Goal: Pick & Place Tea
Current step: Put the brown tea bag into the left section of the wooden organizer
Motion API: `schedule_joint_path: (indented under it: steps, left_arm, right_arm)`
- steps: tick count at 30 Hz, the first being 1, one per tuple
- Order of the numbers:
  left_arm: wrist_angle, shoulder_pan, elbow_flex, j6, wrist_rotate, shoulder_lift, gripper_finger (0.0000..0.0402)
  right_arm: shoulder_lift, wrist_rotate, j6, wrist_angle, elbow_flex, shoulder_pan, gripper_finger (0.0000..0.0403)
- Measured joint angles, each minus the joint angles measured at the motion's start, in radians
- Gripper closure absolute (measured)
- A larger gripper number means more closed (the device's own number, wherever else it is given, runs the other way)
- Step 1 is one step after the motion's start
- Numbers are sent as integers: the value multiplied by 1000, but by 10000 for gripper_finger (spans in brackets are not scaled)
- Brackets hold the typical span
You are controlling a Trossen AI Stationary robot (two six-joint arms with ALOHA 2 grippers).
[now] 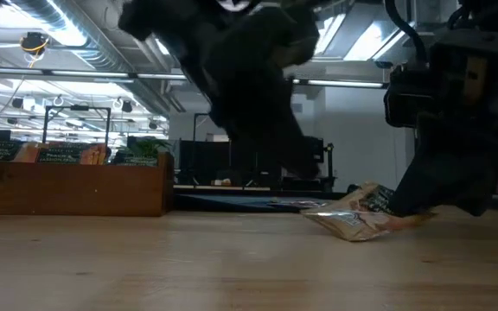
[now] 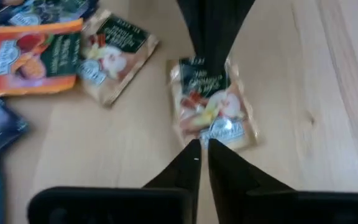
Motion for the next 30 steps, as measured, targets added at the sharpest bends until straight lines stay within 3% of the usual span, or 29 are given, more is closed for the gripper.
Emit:
schedule_joint_path:
  steps: [10, 20, 25, 30]
  left_arm:
    - [-134, 17, 0, -8, -4, -85, 303]
    - [-131, 16, -19, -30, -118, -174, 264]
    - [76, 14, -167, -60, -112, -245, 263]
    - [325, 50, -284, -99, 60, -286, 265]
  right_arm:
    - [0, 5, -211, 24, 1, 0, 399]
    - [0, 8, -367, 66, 1, -2, 399]
    - [0, 37, -394, 80, 1, -2, 399]
    - [0, 20, -454, 72, 38, -24, 399]
